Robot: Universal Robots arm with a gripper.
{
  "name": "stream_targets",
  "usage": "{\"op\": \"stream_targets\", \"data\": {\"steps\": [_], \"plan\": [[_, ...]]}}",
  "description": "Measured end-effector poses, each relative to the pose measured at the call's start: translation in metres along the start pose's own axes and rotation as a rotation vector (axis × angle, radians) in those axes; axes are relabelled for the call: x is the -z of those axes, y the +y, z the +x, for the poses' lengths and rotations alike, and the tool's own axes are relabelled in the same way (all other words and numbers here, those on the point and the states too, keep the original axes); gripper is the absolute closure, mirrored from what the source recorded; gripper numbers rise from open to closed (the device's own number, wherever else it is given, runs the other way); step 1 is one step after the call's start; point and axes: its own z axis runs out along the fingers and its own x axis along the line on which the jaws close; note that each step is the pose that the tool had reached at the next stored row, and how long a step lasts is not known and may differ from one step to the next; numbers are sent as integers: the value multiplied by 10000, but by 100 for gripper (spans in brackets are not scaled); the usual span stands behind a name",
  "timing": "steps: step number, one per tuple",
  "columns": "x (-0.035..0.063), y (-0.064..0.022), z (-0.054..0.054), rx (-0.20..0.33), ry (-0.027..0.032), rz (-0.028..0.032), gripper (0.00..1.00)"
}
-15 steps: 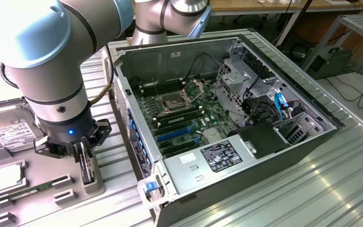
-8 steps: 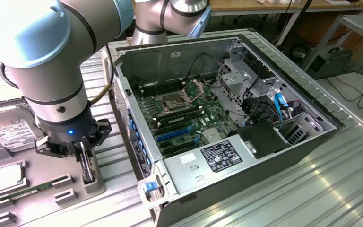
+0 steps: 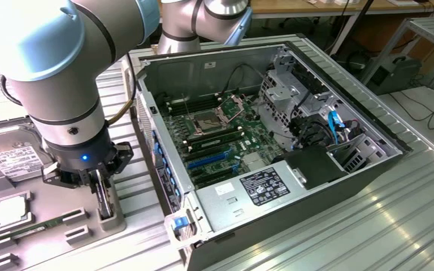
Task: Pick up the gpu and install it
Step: 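Pick up the gpu and move the gpu toward the slot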
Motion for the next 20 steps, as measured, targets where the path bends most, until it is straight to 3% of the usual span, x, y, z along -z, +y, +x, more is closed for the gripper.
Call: {"op": "stream_targets", "data": {"steps": [4, 20], "plan": [[85, 5, 1, 0, -3, -23, 72], [798, 43, 2, 1, -9, -115, 72]]}}
